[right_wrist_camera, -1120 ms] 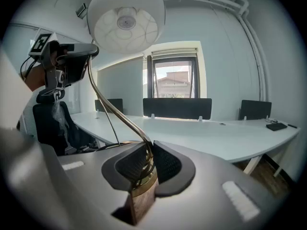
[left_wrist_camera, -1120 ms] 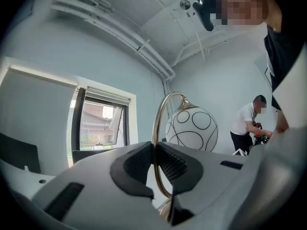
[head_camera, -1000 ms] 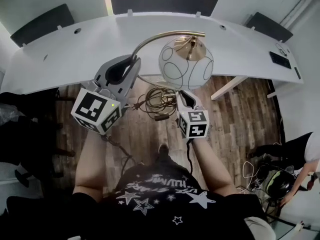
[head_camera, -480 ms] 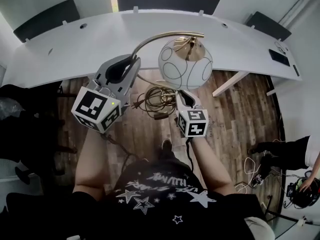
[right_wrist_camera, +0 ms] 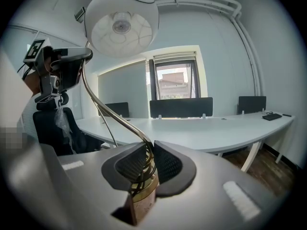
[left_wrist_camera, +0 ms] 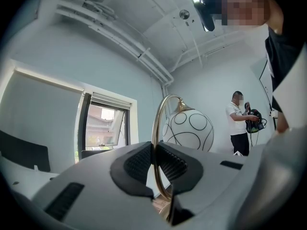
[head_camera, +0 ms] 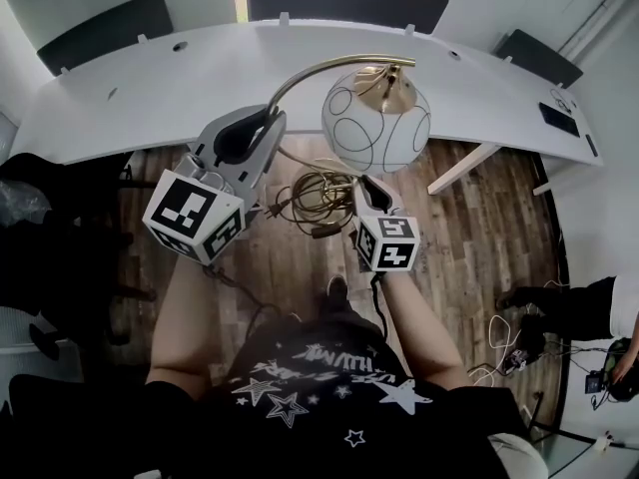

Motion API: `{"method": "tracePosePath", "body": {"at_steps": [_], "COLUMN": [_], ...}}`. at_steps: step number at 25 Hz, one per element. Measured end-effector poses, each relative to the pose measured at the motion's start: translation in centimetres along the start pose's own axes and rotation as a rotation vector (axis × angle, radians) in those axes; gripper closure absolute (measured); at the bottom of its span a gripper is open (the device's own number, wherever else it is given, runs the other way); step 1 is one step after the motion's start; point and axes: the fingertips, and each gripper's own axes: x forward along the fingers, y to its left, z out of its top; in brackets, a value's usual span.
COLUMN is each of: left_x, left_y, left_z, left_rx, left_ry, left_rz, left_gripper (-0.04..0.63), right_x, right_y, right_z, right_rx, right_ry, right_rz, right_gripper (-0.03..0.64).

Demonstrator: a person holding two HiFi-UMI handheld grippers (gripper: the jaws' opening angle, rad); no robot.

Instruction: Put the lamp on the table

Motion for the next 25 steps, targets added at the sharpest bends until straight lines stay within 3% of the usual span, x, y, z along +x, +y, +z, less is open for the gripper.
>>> {"method": "tracePosePath", "body": {"at_steps": [12, 25], "left_x": [0.4, -0.4], "left_y": [0.2, -0.4], "left_z": [-0.3, -0.1], "left_rx": [-0.005, 0.046], "left_ry": [0.004, -0.002], "left_rz": [-0.03, 0.071], "left_gripper": [0.554, 0.554], "right_x": [0.0, 1.6], "right_y": [-0.1, -0.4], "right_z": [-0.2, 0.7], "right_rx": [0.002, -0.016], "right_ry": [0.001, -0.035], "right_rz": [-0.022, 0.072], "right_gripper": [0.569, 0.569]}}
